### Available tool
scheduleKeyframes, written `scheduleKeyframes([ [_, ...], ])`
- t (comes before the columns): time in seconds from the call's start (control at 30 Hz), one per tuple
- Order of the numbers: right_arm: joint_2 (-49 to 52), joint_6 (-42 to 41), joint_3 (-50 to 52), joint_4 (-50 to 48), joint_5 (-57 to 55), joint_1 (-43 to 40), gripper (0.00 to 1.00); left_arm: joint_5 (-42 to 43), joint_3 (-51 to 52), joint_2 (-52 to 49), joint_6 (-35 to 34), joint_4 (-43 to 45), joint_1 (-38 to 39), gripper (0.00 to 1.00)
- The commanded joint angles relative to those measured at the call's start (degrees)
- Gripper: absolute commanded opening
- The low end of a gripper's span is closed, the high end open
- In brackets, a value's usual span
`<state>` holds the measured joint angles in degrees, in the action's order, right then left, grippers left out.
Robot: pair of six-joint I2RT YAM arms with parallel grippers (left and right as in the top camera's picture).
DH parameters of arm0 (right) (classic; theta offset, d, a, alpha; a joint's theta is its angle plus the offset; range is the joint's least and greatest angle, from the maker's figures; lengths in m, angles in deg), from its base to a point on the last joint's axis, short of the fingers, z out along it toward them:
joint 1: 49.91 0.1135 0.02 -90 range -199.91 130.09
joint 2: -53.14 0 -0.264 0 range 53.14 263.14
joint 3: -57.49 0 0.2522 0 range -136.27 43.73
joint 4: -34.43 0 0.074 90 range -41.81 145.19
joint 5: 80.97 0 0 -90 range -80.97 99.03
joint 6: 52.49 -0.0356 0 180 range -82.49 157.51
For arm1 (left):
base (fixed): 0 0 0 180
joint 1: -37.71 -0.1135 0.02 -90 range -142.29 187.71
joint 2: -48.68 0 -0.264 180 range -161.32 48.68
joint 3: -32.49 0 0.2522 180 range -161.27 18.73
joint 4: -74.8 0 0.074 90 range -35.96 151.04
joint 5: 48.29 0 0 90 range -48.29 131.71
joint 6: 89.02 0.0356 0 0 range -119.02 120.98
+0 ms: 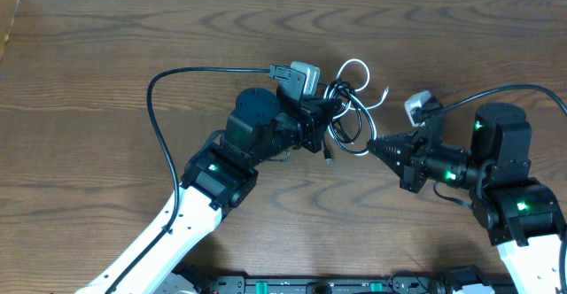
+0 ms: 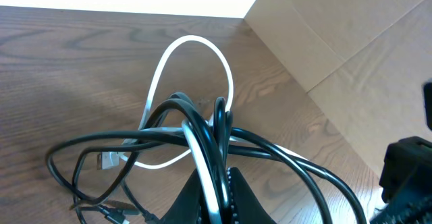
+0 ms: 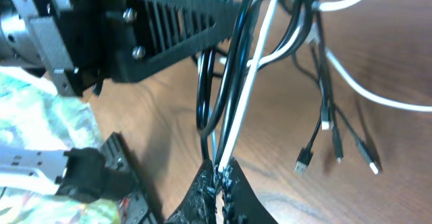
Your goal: Untangle cables
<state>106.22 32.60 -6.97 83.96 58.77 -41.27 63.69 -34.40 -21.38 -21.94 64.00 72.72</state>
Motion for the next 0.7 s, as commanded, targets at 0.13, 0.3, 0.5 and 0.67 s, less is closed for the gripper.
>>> scheduleKeyframes([
  [0.13,-0.3,10.6,-0.6,4.2,10.9,-0.3,0.01,-4.5,-0.7,0.8,-0.5,-0.3,-0.3,0.07],
  [0.3,-0.3,13.5,-0.6,5.4,13.7,-0.3,0.01,-6.7,-0.7,0.8,-1.0,-0.5,-0.3,0.07],
  [0.5,-0.3,14.9,-0.6,7.3,14.9,-0.3,0.01,-10.7,-0.7,0.8,-1.0,-0.5,-0.8,0.07],
  [0.67,-0.3,14.8,-0.6,8.7,13.5,-0.3,0.01,-10.7,-0.7,0.8,-1.0,-0.5,-2.0,0.08],
])
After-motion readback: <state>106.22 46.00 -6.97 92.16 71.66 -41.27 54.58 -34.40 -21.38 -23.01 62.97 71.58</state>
